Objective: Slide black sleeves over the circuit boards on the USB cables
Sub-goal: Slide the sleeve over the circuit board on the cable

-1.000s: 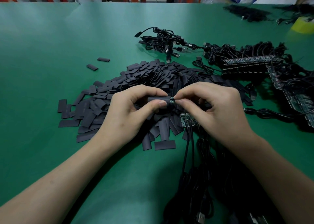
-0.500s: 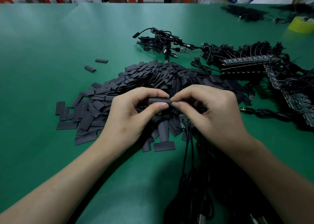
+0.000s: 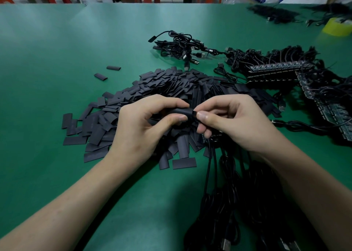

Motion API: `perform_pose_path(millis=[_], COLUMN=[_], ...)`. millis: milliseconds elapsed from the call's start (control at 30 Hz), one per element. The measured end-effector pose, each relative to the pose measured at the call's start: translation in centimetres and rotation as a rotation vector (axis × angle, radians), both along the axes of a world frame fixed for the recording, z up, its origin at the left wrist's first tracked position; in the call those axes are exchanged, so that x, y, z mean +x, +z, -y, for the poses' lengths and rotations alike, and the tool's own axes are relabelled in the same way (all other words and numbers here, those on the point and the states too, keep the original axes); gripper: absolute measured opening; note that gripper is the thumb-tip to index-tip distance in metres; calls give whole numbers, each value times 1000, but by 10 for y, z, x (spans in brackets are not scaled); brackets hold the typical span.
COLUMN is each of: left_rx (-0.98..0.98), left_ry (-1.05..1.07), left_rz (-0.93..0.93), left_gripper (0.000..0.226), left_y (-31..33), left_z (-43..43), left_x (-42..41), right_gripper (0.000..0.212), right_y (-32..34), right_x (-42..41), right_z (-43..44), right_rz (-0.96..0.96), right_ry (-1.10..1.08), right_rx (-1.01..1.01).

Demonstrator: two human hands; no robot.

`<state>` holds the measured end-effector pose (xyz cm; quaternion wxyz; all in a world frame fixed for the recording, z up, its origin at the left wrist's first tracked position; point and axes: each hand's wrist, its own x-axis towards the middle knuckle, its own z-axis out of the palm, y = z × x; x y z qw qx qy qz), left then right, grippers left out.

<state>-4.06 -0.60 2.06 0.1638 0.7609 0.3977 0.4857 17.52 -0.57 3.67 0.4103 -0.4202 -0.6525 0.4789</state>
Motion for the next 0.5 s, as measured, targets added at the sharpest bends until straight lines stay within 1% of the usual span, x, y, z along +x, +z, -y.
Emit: perform_pose_path(millis=[133, 233, 300, 400, 500], left_rx=[22, 38, 27, -19, -17], left_ry=[-49, -34, 28, 124, 184], left_rz=[-26, -25, 32, 177, 199], left_gripper=[17, 18, 25, 36, 27], left_y=[0, 0, 0, 0, 0], left_z=[-2, -3, -2, 1, 1], left_x=[0, 0, 1, 4, 5], right_gripper=[15, 18, 18, 17, 19], right_y=[1, 0, -1, -1, -2], right_x=[1, -1, -3, -5, -7], right_z=[0, 0, 0, 2, 3], right_rz=[-36, -57, -66, -78, -43], right_ry=[37, 44, 19, -24, -74], right_rx=[-66, -64, -23, 40, 117])
